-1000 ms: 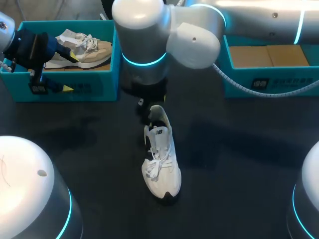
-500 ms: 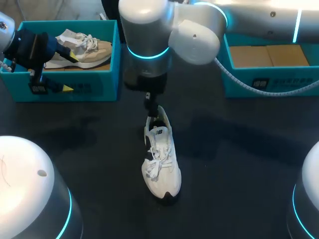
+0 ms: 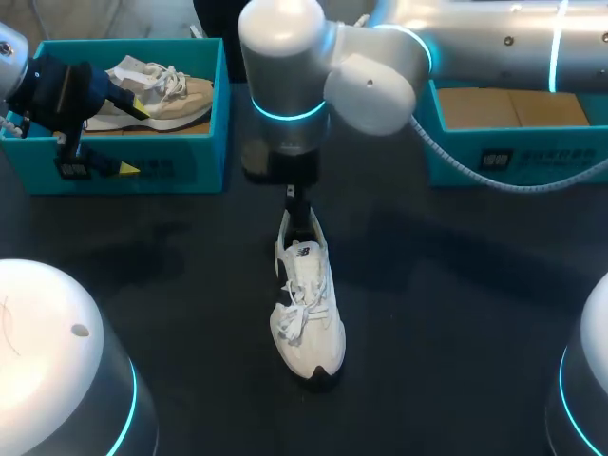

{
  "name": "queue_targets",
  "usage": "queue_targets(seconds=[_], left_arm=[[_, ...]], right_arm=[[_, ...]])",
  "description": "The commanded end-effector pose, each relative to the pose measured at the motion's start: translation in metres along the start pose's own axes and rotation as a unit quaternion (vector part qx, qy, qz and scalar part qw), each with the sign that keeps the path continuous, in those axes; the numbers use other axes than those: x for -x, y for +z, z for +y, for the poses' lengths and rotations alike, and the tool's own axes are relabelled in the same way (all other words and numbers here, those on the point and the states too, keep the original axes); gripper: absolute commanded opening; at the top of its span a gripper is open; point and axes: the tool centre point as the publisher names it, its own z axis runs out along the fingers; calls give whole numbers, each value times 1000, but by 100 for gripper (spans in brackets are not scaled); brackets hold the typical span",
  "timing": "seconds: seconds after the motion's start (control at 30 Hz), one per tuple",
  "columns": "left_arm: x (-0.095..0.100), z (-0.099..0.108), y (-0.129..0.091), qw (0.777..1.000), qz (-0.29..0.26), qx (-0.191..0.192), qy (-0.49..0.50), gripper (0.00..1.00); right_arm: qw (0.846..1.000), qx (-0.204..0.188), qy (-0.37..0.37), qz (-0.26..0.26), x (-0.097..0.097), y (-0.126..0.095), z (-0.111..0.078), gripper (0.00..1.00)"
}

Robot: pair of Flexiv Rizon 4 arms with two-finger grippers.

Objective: Take the shoe out of the shoebox, open the shoe tongue, remove and reinsert the insole, then place the shoe into the shoebox

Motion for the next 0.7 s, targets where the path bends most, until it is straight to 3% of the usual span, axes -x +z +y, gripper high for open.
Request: queue_targets(seconds=[0.03,0.17,0.27,0.3,0.33,0.6,0.67,0.7], left_arm=[[-1,0,-1,1000,0,1,0,100],[-1,0,-1,1000,0,1,0,100],[-1,0,-1,1000,0,1,0,100],[-1,0,-1,1000,0,1,0,100],[-1,0,-1,1000,0,1,0,100],[-1,0,-1,1000,0,1,0,100],[-1,0,-1,1000,0,1,0,100],[-1,0,-1,1000,0,1,0,100]], right_arm=[[1000,-7,0,5,4,9,7,100],[1000,-9,1,8,5,15,7,96],[1000,-12,1,11,5,18,7,84],[1000,-13,3,13,5,19,6,62],[1000,-14,3,13,4,20,6,50],[1000,-19,3,21,2,29,4,30],[999,-21,7,25,1,32,3,6],[999,-21,8,26,1,32,3,0]])
